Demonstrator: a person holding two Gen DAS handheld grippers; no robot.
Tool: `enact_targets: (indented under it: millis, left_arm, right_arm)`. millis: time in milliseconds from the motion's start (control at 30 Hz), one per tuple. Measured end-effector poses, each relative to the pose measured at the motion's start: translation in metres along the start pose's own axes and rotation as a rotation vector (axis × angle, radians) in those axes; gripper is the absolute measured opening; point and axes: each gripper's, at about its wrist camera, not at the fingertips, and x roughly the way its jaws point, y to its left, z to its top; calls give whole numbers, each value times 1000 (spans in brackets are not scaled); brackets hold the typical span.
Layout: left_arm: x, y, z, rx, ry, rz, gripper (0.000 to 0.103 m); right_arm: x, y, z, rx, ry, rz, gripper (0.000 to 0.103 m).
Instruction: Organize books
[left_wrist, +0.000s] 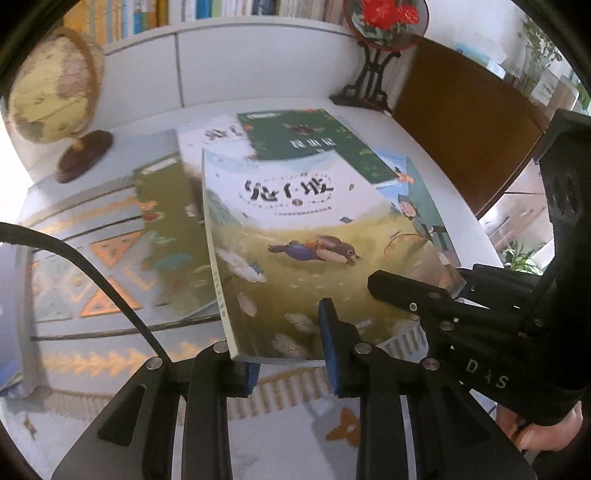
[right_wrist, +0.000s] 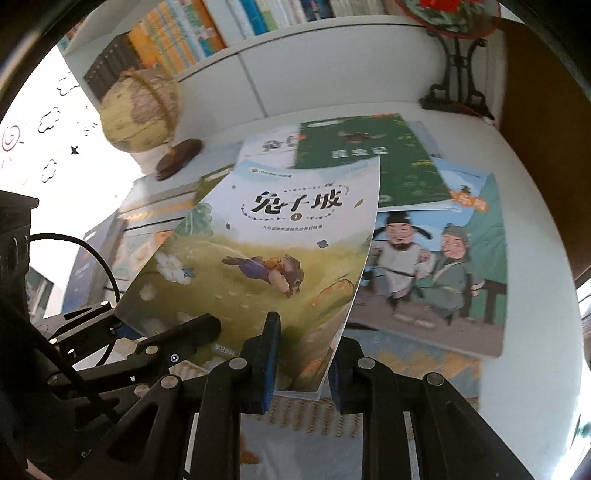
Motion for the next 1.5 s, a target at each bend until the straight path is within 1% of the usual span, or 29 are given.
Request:
enact_targets:
  millis: [100, 200, 233, 333, 400, 533, 600, 733, 867, 1000, 1033, 1167, 1333, 1500]
  left_arm:
    - [-21, 14, -6, -13, -28, 30, 24]
    - [-40, 32, -13, -46, -45, 35, 25]
    - [-48, 40, -16, -50, -55, 48, 25]
    - [-61, 61, -24, -78, -61, 49, 25]
    - [-70, 76, -30, -96, -69, 50, 25]
    - [-101, 102, -39, -89, -126, 86, 25]
    - [-115, 116, -40, -102, -149, 97, 26]
    - [-148, 158, -43, -166, -195, 127, 26]
    - [-172, 210, -51, -220, -230, 175, 26]
    - [-177, 263, -61, -271, -226, 197, 26]
    - [-175, 279, -63, -284, -216, 197, 26]
    - [-167, 320, -73, -332, -195, 184, 26]
    - [-154, 350, -83, -362, -171, 158, 26]
    - [-144, 367, -90, -383, -157, 125, 26]
  right_arm:
    - [-4, 21, -1, -19, -20, 43, 22]
    - [-9, 47, -1, -44, -33, 96, 22]
    - [-9, 56, -1, -49, -35, 111, 22]
    - [-4, 82, -2, -63, -32, 150, 22]
    - [-2, 95, -3, -67, -32, 167, 22]
    - [-4, 131, -2, -107, -55, 189, 22]
    - [-9, 153, 3, -127, -77, 206, 22]
    - [-10, 201, 14, -184, -109, 235, 22]
    - [5, 254, 26, -232, -113, 286, 22]
    - [33, 306, 32, -274, -94, 309, 22]
    - [41, 317, 33, -280, -86, 310, 22]
    - [78, 351, 34, -277, -37, 315, 22]
    - [112, 372, 34, -242, 5, 302, 23]
    - [125, 379, 34, -218, 19, 282, 23]
